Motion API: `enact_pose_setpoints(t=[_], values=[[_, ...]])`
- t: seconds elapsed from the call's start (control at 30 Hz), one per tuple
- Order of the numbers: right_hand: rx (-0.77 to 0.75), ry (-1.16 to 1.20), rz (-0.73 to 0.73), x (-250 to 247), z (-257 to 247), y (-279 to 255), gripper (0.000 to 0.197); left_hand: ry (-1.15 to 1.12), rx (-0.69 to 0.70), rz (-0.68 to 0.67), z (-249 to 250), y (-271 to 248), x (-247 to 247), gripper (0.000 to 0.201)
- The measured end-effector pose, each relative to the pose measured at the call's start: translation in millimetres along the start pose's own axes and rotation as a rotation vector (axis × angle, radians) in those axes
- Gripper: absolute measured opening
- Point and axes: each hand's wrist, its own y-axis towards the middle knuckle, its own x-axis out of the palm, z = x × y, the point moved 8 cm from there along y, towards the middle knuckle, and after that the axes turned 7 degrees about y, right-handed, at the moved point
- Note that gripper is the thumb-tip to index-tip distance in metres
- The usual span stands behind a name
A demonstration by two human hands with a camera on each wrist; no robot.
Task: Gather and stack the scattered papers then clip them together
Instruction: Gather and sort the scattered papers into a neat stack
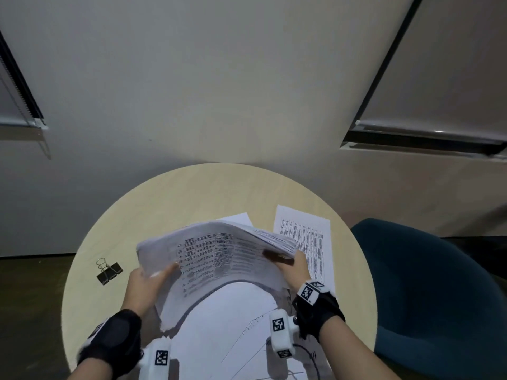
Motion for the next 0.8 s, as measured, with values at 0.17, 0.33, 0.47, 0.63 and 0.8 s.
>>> enact_pose_setpoints(t=[0.17,0.33,0.47,0.63,0.8], values=[[0.138,0.134,0.018,-19,51,-4,0.039,-0.138,-0.008,-0.088,8,-37,11,0.023],[0.231,0.186,0.059,-21,94,-6,0.049,-0.018,-0.063,-0.061,-20,-24,7,0.014],[0.087,-0.129,0.097,-19,50,-6,0.009,0.043,-0.121,-0.069,-19,-8,1,0.009],[-0.047,-0.186,0.083,-34,-6,11,0.007,-0.035,-0.166,-0.121,-14,11,-6,0.016],[0.028,0.171,-0.069,-23,-12,17,0.064,-0.216,-0.173,-0.105,1,18,3,0.033]])
